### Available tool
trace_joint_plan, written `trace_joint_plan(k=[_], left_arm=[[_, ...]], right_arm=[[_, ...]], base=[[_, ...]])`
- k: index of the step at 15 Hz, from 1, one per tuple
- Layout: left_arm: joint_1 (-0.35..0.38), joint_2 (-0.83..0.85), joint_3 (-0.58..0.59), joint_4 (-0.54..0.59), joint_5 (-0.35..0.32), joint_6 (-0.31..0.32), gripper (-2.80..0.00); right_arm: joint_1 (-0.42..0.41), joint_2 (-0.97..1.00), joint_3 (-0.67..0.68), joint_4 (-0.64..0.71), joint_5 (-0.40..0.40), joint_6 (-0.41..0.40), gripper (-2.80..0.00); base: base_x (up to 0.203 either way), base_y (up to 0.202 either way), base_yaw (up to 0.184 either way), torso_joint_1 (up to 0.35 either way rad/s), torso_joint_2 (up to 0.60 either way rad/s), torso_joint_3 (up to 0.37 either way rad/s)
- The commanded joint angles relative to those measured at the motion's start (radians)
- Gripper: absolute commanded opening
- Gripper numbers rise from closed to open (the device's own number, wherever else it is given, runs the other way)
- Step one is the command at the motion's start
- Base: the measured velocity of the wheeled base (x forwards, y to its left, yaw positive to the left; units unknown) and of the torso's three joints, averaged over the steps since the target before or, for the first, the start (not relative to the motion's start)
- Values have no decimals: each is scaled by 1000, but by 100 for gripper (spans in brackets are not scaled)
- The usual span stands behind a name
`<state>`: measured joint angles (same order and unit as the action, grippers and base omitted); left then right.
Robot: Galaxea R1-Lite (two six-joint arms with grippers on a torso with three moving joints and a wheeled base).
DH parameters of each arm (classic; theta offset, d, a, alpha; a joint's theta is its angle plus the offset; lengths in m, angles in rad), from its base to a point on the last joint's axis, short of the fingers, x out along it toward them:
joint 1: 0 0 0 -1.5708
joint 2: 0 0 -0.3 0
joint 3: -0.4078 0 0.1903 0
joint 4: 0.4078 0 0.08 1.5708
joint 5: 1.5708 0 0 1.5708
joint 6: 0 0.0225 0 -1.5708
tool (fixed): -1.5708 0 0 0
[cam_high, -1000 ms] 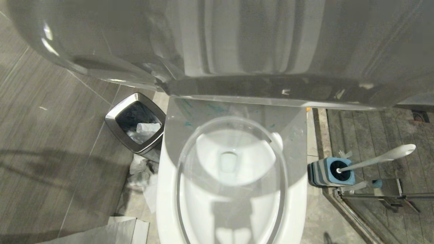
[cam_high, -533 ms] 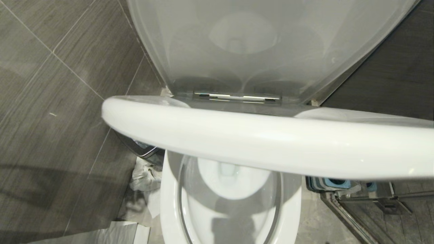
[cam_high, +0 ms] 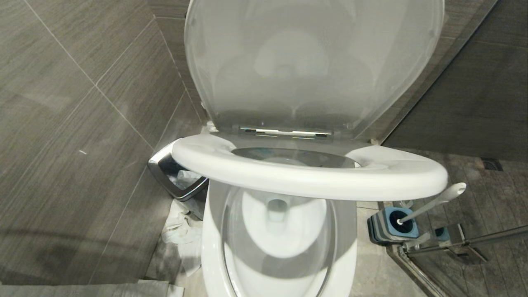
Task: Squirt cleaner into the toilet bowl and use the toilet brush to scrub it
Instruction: Close the toilet lid
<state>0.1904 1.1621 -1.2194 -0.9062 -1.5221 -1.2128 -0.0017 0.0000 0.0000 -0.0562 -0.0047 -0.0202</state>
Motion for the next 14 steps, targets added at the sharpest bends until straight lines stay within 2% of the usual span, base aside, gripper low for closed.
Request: trace_joint_plan(k=[1,4,7,10,14], left_arm=[[0,4,3,-3,-8,-7,-280],[-2,7,14,-3,-8,-7,-280],[-37,11,49,-9,-8,-4,-280],[-26,16,33,-13,-8,-7,-280],[-25,110,-132,-9,-8,-26,-280]], right_arm=[[0,0,25,-1,0,-1,-280],[0,0,25,-1,0,-1,-280],[0,0,26,-1,0,-1,-280],[0,0,26,-1,0,-1,-280],[0,0,26,-1,0,-1,-280]], base=[[0,0,0,2,7,210],[0,0,0,-1,7,166],[0,0,0,-2,3,35],[0,0,0,0,0,0],[0,0,0,0,0,0]])
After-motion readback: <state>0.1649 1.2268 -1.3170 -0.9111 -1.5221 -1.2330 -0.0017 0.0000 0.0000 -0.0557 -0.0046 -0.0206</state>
